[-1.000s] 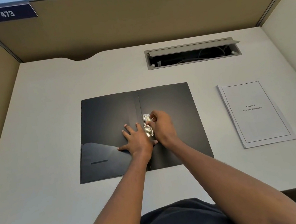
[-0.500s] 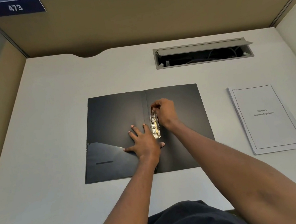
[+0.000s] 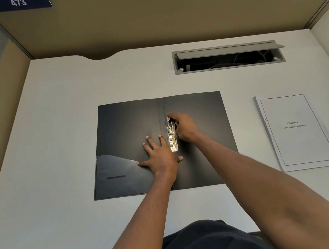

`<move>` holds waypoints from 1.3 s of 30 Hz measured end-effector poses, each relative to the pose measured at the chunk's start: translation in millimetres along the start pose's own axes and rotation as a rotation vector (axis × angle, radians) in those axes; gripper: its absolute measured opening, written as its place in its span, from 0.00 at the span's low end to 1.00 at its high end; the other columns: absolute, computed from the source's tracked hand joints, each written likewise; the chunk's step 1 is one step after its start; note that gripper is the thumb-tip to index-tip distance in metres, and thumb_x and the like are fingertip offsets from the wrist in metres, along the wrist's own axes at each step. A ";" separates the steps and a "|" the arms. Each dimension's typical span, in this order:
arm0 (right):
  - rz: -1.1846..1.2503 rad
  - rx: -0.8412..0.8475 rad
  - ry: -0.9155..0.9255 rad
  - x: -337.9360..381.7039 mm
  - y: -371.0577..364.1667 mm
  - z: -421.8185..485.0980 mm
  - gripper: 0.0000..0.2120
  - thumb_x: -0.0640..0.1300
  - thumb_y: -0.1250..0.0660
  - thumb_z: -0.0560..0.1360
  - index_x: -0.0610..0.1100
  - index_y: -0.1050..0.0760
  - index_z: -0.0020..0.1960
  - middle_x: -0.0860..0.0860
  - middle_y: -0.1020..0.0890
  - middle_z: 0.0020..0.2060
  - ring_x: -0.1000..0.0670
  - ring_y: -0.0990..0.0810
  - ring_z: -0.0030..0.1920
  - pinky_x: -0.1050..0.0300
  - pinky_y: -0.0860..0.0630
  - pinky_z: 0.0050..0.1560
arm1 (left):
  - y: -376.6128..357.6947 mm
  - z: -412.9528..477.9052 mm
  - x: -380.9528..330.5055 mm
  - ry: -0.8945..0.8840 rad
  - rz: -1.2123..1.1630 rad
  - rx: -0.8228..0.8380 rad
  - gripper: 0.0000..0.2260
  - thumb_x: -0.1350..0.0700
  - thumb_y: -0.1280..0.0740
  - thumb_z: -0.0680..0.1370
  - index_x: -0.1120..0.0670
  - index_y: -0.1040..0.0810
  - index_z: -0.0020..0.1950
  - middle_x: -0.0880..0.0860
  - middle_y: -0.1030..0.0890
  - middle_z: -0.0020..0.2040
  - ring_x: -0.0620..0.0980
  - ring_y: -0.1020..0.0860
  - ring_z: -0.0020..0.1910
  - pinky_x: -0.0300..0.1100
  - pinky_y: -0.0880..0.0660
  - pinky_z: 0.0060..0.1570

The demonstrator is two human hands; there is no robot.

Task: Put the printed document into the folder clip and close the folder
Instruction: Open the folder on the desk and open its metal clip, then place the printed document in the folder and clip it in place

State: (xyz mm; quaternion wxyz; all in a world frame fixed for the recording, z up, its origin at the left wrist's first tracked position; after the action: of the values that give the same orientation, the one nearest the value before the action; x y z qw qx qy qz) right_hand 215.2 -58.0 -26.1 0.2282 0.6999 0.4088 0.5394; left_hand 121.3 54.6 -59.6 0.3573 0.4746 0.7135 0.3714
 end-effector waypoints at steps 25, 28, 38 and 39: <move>0.286 -0.210 -0.029 -83.4 46.6 -78.3 0.20 0.39 0.37 0.82 0.42 0.28 0.73 0.45 0.24 0.70 0.45 0.24 0.68 0.49 0.30 0.72 | 17.6 -38.6 -22.8 -0.052 -0.081 -0.247 0.34 0.50 0.29 0.79 0.54 0.40 0.81 0.62 0.42 0.82 0.61 0.46 0.83 0.64 0.46 0.80; 0.282 -0.241 -0.060 -112.2 65.2 -91.5 0.20 0.40 0.36 0.81 0.41 0.28 0.72 0.45 0.23 0.69 0.45 0.24 0.67 0.50 0.29 0.71 | 26.8 -56.2 -53.4 -0.120 -0.206 -0.348 0.31 0.58 0.31 0.79 0.57 0.37 0.80 0.60 0.34 0.79 0.60 0.36 0.78 0.53 0.36 0.77; 0.264 -0.364 -0.155 -233.8 151.1 -138.7 0.19 0.42 0.35 0.81 0.42 0.28 0.71 0.47 0.22 0.65 0.46 0.23 0.63 0.51 0.27 0.65 | -5.0 -98.6 -202.9 -0.302 -0.387 -0.223 0.27 0.59 0.35 0.81 0.60 0.37 0.79 0.56 0.30 0.73 0.56 0.33 0.73 0.49 0.27 0.67; 0.256 -0.379 -0.164 -246.7 160.0 -143.4 0.19 0.42 0.35 0.81 0.42 0.28 0.71 0.46 0.23 0.65 0.45 0.23 0.64 0.49 0.27 0.66 | -10.8 -101.7 -216.7 -0.307 -0.394 -0.206 0.25 0.58 0.35 0.81 0.59 0.35 0.78 0.56 0.29 0.72 0.56 0.33 0.72 0.49 0.27 0.66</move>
State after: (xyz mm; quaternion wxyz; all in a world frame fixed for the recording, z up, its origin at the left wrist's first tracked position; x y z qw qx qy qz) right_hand 111.6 -367.2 0.3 0.3175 0.7323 0.1882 0.5723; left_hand 92.9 -172.1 12.7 0.5730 0.3385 0.6880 0.2893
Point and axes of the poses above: each hand's wrist, its own z-axis towards the middle knuckle, its own y-axis out of the back of the hand, x = y × z, the point moved 9 cm from there along z, towards the middle knuckle
